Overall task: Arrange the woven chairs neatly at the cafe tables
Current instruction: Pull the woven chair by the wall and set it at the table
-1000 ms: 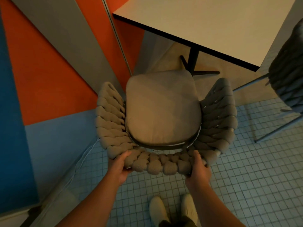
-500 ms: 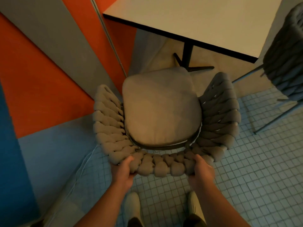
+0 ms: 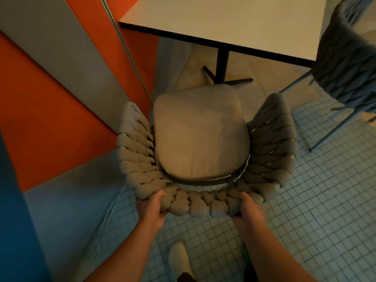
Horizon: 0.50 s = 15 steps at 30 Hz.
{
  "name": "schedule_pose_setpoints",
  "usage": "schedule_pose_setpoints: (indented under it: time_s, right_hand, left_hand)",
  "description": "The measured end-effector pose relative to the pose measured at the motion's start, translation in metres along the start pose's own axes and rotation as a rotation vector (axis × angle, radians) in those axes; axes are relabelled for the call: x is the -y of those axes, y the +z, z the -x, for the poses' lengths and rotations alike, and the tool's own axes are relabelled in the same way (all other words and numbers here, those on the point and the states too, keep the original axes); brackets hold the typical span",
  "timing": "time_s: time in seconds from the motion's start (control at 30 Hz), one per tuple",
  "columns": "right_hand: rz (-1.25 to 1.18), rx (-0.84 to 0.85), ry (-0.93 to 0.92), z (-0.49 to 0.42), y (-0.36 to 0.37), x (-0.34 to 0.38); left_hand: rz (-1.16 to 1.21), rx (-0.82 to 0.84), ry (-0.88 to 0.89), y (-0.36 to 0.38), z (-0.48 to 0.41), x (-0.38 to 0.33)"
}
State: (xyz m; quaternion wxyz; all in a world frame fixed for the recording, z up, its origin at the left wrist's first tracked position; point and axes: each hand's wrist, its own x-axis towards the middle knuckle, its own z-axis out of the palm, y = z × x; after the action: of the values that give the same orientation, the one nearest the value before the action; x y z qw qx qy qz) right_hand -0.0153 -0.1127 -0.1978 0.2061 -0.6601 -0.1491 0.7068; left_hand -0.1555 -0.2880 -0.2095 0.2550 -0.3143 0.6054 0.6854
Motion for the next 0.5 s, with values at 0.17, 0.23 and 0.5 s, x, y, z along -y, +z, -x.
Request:
schedule_pose_setpoints:
  time_s: [0.17, 0.23, 0.5]
  right_hand:
    - [-0.061, -0.053, 0.002, 0.018, 0.012, -0.034]
    - [-0.068, -0.052, 0.010, 0.026, 0.017, -0.046]
    - [-0.060, 0.008, 0.038, 0.039, 0.019, -0.066]
  left_hand:
    - [-0.056, 0.076, -0.029, -0.020, -0.020, -0.030]
    - [-0.100, 0.106, -0.031, -0.029, -0.034, -0.039]
    - [-0.220, 0.208, -0.037, -0.048, -0.058, -0.059]
